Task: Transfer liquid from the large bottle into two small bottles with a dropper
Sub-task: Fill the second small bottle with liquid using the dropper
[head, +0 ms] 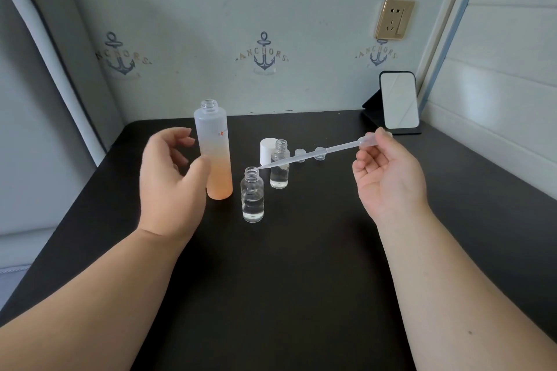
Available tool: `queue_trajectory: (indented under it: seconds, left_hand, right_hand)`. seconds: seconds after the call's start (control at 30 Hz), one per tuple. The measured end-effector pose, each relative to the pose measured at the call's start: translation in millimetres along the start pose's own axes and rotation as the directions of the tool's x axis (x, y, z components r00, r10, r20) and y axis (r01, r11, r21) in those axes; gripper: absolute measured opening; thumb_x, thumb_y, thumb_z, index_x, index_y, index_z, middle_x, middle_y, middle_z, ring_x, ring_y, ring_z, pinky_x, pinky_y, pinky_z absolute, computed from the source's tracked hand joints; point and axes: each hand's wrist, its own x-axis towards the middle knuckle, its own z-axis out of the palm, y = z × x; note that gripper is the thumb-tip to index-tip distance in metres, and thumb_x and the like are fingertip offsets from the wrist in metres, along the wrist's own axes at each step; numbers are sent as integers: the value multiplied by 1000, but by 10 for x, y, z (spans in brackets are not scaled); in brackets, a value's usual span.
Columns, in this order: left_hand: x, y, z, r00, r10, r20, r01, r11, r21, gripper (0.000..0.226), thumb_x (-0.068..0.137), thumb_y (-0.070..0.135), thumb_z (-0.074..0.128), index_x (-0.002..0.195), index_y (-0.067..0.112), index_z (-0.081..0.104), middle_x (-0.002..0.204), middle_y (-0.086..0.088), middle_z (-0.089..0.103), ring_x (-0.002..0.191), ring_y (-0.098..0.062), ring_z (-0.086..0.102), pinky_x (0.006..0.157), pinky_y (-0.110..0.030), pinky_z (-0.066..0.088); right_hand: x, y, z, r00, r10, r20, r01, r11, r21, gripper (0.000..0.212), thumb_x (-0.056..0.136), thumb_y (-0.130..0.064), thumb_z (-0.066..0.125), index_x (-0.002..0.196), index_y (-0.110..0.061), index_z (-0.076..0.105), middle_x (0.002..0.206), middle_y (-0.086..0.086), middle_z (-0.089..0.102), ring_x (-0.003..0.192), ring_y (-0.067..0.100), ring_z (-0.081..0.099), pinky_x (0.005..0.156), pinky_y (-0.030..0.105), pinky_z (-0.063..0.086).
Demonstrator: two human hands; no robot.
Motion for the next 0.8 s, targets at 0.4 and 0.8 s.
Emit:
queue_trajectory:
  seconds: [0.4,0.8]
  left_hand:
    - [-121,29,56,889,39,457,-129,977,168,45,78,69,62,103,33,72,78,24,67,67,-9,58,64,-23,46]
    - [-100,-50,96,827,21,562,-213,937,278,18,82,46,75,90,36,62,73,24,61,65,-3,57,58,-11,41]
  right_hand:
    - [-25,-21,20,1000,-14,7,14,1000,-19,23,94,-19,69,74,-9,71,76,2,69,58,13,57,56,21,47]
    - [-39,-43,34,999,-34,-12,34,999,-14,23,94,-14,68,72,-9,71,74,2,69,58,13,56,56,21,45]
